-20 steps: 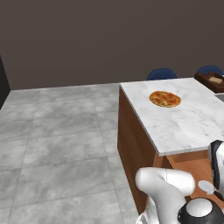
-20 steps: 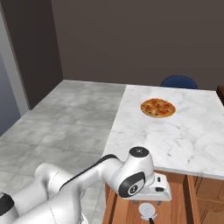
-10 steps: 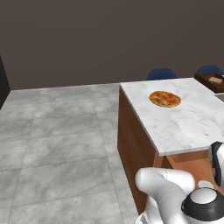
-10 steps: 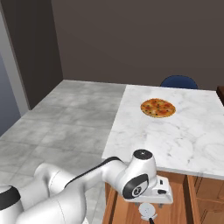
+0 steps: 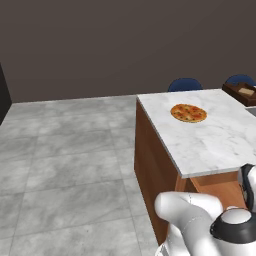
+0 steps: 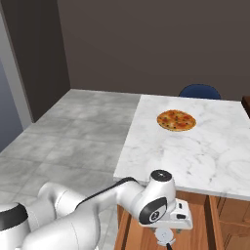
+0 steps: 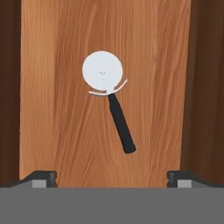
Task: Take the pizza cutter from the drawer on the right and place it on the dining counter for cutting.
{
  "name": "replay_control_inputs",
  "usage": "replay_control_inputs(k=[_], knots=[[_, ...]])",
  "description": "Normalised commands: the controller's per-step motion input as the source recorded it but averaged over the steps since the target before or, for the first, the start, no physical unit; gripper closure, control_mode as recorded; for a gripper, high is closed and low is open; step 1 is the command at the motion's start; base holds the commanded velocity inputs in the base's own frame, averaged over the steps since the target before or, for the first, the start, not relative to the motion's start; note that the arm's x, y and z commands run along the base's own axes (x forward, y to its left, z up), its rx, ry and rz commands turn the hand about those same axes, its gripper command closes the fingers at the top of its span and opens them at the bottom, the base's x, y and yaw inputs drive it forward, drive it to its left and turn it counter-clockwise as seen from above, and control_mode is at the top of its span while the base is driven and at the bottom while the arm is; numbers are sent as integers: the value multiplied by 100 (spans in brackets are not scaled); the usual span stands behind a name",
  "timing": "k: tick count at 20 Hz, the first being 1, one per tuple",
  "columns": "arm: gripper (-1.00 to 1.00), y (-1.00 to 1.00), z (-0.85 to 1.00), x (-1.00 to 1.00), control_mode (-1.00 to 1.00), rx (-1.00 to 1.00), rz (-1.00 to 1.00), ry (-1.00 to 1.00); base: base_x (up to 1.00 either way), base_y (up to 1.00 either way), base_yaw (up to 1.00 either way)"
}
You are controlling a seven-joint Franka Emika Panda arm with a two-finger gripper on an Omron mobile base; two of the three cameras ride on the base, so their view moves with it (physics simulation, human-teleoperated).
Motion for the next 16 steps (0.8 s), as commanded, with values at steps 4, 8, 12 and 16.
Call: replay_control_inputs(k=[4, 8, 12, 16], knots=[[-100, -20, -18, 8, -100, 7, 1, 0, 0, 0, 0], [-100, -35, -19, 10, -100, 11, 2, 0, 0, 0, 0], [-100, -24, -18, 9, -100, 6, 0, 0, 0, 0, 0], [-100, -12, -10, 8, -100, 3, 0, 0, 0, 0, 0]])
